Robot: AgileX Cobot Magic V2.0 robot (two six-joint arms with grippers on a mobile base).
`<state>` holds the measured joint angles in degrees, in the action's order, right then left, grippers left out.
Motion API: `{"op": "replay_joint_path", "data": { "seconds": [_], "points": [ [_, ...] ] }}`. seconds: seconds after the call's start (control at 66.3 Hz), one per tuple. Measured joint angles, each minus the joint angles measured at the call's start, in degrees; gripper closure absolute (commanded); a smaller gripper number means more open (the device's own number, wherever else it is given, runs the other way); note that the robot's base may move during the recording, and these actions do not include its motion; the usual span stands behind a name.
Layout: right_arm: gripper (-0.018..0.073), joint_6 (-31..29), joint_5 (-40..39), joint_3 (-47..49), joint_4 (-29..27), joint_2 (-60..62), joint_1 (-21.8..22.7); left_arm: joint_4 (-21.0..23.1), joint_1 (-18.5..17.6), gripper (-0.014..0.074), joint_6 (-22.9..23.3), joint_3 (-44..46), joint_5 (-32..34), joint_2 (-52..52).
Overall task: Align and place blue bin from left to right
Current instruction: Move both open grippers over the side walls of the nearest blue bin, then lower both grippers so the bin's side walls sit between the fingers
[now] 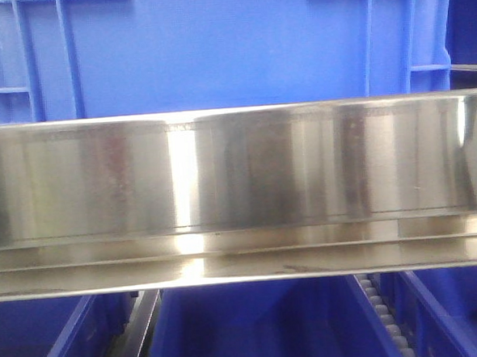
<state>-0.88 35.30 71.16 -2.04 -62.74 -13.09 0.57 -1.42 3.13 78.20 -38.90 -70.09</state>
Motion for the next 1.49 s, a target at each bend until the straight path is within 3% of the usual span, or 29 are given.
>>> {"op": "replay_joint_path", "data": {
  "seconds": [0.257, 0.377, 0.604, 0.755, 0.875, 1.056, 1.494],
  "points": [
    [0.0634, 0.24, 11.58, 11.75, 0.0, -10.91, -0.31, 0.88, -4.64, 0.0707, 0.0, 7.9, -3.21, -6.8],
    [0.0634, 2.6, 13.71, 16.42, 1.05, -15.37, -1.34, -0.15, -6.93, 0.0707, 2.76, 13.46, -4.68, -11.41],
    [0.0634, 12.03, 16.96, 25.09, 10.63, -22.5, -8.58, -4.84, -10.28, 0.0707, 8.53, 27.25, -13.01, -21.47],
    [0.0634, 14.91, 21.42, 31.91, 11.78, -27.51, -12.83, -6.67, -12.69, 0.0707, 11.84, 36.07, -17.39, -27.38],
    [0.0634, 16.94, 24.62, 36.98, 11.99, -31.33, -14.48, -10.83, -15.13, 0.0707, 14.07, 41.39, -22.37, -31.11],
    [0.0634, 18.04, 29.55, 44.48, 12.1, -36.92, -15.32, -15.91, -18.26, 0.0707, 14.89, 44.16, -26.68, -33.58],
    [0.0634, 18.25, 33.71, 50.49, 12.1, -42.85, -15.69, -17.31, -18.99, 0.0707, 16.38, 44.5, -27.04, -33.94]
  ]
}}
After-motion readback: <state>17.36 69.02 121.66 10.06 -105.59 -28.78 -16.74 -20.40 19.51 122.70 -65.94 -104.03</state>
